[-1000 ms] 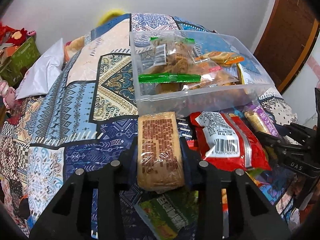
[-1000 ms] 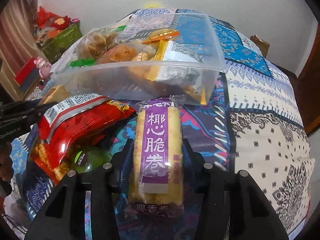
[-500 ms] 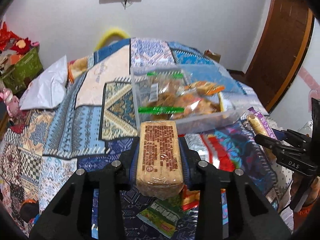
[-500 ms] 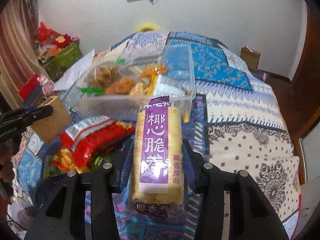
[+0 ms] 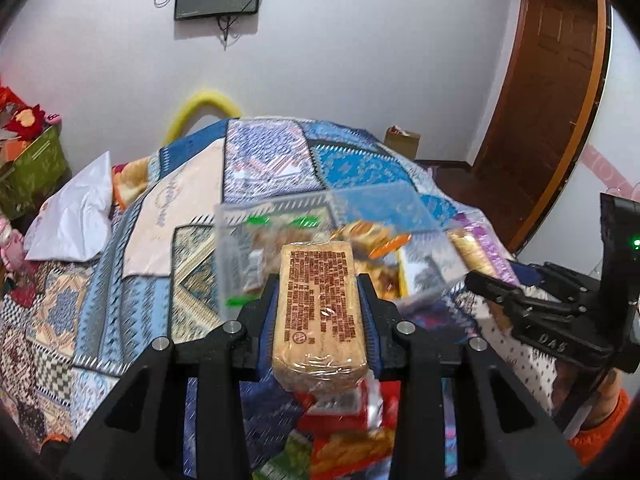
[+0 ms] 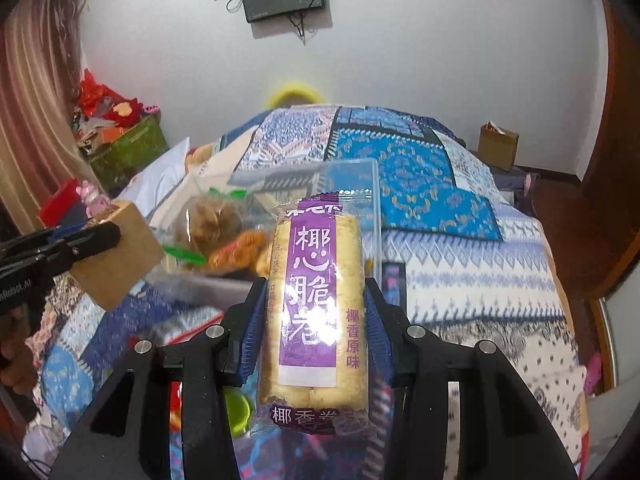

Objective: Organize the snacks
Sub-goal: 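Carry both snacks into the clear box and open both tools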

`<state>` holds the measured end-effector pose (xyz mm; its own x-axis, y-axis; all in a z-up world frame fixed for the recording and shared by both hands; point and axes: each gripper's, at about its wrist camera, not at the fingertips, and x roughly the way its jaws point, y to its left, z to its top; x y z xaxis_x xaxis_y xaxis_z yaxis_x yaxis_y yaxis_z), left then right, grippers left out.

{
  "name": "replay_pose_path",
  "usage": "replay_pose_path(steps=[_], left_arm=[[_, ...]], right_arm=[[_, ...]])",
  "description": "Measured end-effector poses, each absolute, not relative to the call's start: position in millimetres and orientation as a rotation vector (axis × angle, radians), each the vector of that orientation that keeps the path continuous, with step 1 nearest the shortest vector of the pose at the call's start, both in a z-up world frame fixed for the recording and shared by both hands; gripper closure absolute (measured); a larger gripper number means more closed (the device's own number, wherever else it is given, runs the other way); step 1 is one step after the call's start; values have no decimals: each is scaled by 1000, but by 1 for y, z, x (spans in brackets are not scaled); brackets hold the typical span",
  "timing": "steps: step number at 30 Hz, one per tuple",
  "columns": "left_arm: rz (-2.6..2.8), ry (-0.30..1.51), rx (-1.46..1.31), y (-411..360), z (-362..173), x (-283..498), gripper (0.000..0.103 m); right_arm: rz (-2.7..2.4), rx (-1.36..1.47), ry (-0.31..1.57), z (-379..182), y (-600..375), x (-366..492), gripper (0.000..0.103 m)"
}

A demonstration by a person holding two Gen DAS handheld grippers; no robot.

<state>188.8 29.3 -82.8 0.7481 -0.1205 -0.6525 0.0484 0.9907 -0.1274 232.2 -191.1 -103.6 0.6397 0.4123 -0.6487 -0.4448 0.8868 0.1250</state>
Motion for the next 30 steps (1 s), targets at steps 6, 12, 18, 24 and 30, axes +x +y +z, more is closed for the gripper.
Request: replay_pose_path(steps=[6, 12, 18, 24, 30], left_arm=[[-103, 696, -87, 12, -81, 217, 67], [-96, 706, -81, 2, -88, 250, 67], [-88, 739, -118, 0, -103, 282, 67], [-78, 779, -134, -2, -121, 306, 67], [-90, 805, -180, 2, -129, 321, 67]], right_arm=[[498, -36, 723, -103, -183, 250, 60], [501, -42, 727, -106, -173, 271, 60], [505, -45, 742, -112, -165, 294, 60], [495, -41, 770, -123, -162, 308, 60], [526, -49, 782, -127, -162, 316, 60]])
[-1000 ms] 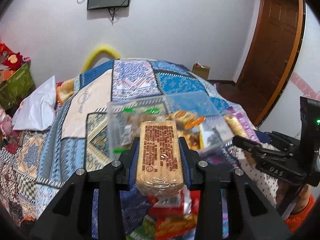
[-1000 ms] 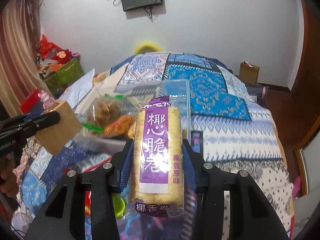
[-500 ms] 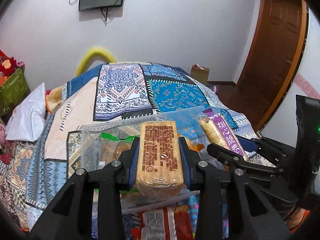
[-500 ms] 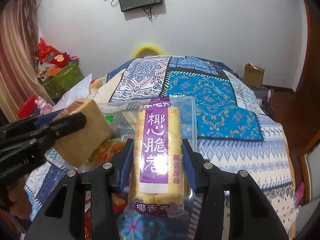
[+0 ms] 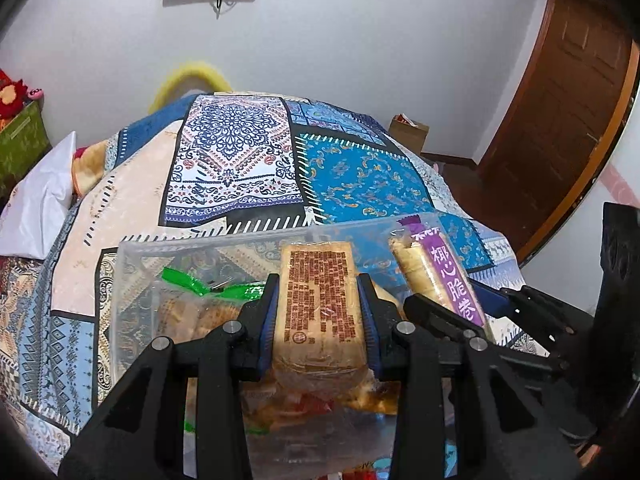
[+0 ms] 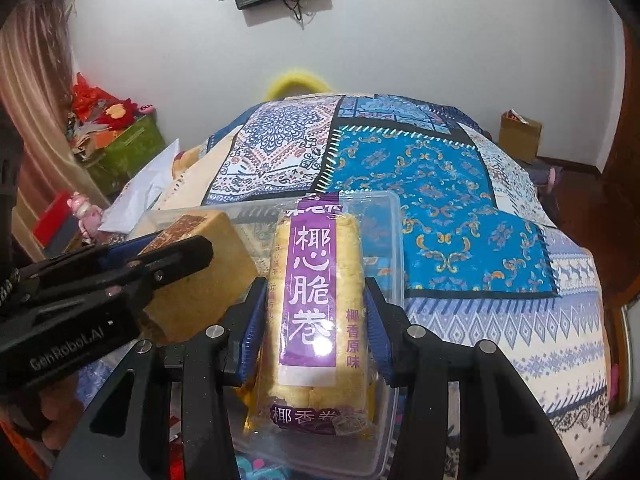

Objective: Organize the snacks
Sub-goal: 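Carry both snacks into the clear box and open both tools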

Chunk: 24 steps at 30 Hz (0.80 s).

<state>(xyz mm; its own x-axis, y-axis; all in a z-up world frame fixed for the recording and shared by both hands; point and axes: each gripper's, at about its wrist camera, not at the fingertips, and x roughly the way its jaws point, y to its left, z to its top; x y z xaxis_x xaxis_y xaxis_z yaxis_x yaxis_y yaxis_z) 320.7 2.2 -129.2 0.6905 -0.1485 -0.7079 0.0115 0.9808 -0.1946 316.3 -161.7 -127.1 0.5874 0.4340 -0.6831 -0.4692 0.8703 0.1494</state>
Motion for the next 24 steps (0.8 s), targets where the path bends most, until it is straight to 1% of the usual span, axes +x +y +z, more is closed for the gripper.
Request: replay_pose_path(steps=[6, 8, 10, 12, 16, 24], left_arm=[[-87, 822, -157, -2, -131, 325, 66], [-90, 824, -159, -1, -130, 323, 62], [-99, 824, -171, -1, -127, 321, 53], [-107, 829, -181, 0, -123, 318, 48], [-123, 805, -174, -2, -108, 306, 48], [-97, 750, -100, 3, -76, 263, 46]], right_arm=[[533, -67, 807, -129, -155, 317, 60], [536, -60, 819, -130, -156, 317, 60], [542, -50, 835, -130, -158, 318, 59], [549, -44, 836, -129, -159, 317, 55], [533, -64, 793, -116, -161, 306, 45], [521, -105, 744, -94, -165, 278, 43]])
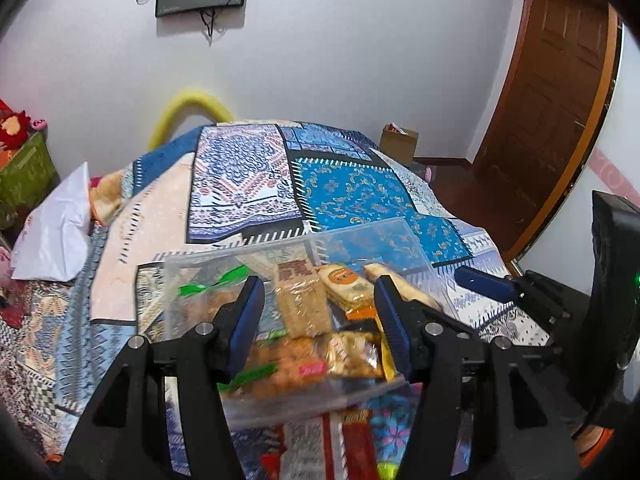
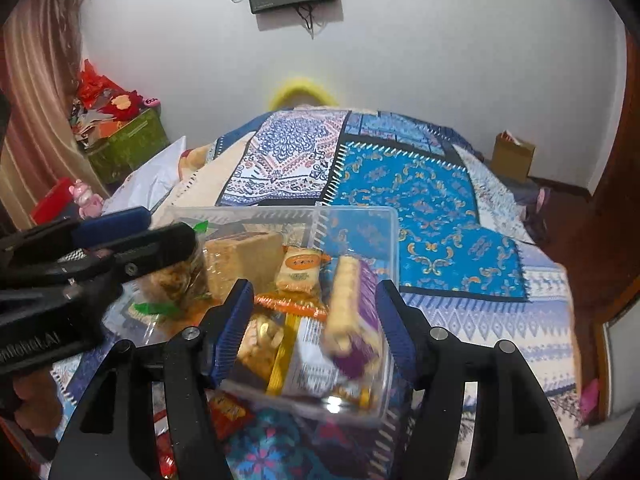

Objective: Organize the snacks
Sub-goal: 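Carry both snacks into the clear box and open both tools, then grasp the green pea snack bag with the left tool while the right tool grasps the green jelly cup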

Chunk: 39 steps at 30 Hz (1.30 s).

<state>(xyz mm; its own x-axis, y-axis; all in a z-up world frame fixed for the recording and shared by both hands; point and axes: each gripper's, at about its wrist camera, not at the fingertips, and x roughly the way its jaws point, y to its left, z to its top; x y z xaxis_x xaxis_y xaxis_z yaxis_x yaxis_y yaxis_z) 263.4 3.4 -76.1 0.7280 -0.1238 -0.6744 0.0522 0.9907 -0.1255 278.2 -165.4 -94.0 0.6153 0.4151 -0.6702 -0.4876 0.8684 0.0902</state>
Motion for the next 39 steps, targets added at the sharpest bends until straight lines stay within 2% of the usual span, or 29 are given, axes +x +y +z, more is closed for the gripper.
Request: replay_pose_path(steps=[13, 27, 39], left_arm=[[-72, 772, -68, 31, -69, 184, 46], [-54, 941, -60, 58, -136, 125, 46], [-40, 1019, -95, 87, -177, 94, 46]], right_arm=[[554, -137, 743, -93, -171, 213, 41], [593, -112, 858, -144, -162, 165, 41], [595, -121, 938, -179, -150, 165, 43]])
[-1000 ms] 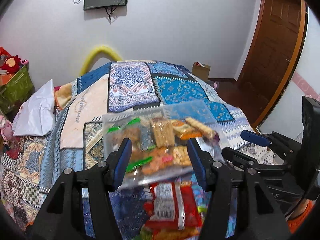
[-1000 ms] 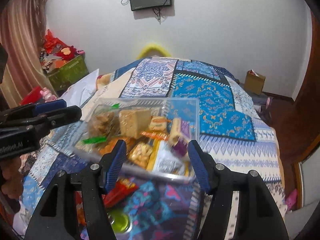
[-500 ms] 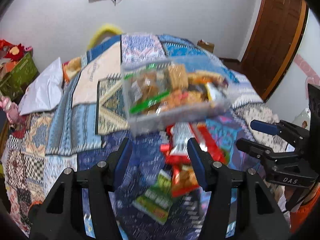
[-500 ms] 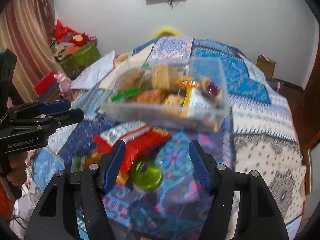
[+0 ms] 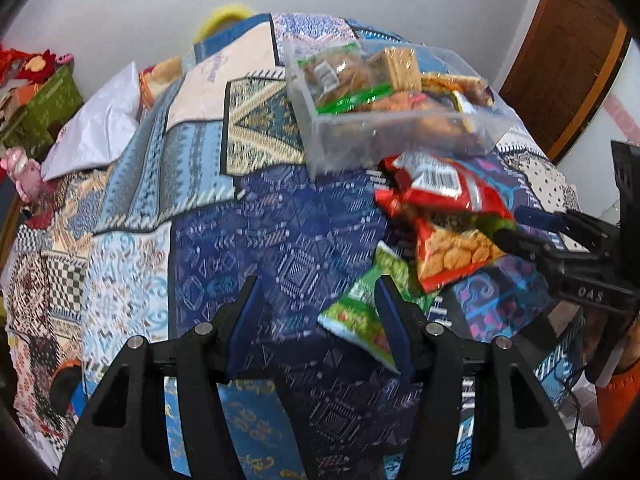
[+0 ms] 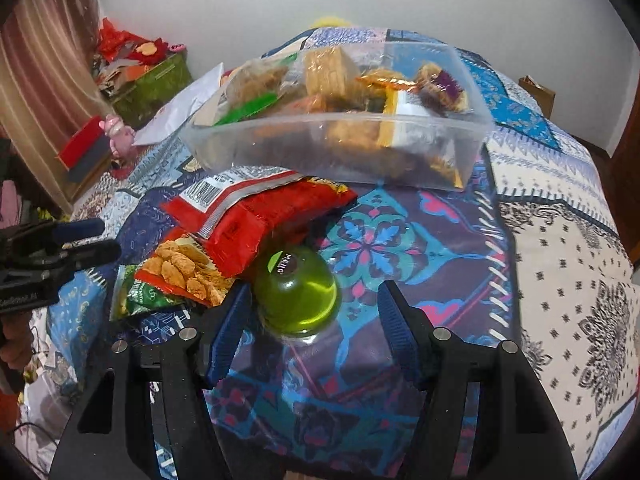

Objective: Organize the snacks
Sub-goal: 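Grasp the green pea snack bag with the left tool while the right tool grasps the green jelly cup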

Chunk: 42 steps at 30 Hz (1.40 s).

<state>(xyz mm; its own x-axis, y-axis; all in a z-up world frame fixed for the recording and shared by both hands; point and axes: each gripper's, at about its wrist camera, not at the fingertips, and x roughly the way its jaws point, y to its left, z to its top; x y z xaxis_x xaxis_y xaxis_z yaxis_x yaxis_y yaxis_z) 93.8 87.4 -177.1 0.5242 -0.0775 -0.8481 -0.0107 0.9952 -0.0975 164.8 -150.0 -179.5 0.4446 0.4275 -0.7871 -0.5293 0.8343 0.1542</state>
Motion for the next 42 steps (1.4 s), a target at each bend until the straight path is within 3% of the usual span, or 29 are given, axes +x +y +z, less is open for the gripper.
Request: replay_pose_path(steps=[1, 3, 4, 11, 13, 26, 30, 42], left_arm=[[-45, 1023, -98, 87, -179, 92, 46], [-59, 1031, -100, 84, -182, 90, 46], [-63, 1035, -95, 81, -183, 89, 46], [-129, 1031, -69, 60, -180, 85, 46], [-142, 1043, -62, 55, -183, 87, 38], [-97, 1102, -76, 49, -216, 123, 37], [-76, 1068, -63, 51, -213, 116, 51], [3, 951, -100, 72, -172, 106, 53]], right_arm=[[596, -124, 943, -180, -148, 166, 43], [618, -112, 955, -184, -144, 169, 57], [619, -106, 958, -185, -142, 168, 59], [604, -76, 936, -182, -149, 158, 60], [594, -57, 935, -180, -157, 157, 60], [526, 15, 926, -170, -205, 144, 60], [518, 26, 912, -166, -210, 146, 60], [517, 38, 861, -150, -211, 152, 60]])
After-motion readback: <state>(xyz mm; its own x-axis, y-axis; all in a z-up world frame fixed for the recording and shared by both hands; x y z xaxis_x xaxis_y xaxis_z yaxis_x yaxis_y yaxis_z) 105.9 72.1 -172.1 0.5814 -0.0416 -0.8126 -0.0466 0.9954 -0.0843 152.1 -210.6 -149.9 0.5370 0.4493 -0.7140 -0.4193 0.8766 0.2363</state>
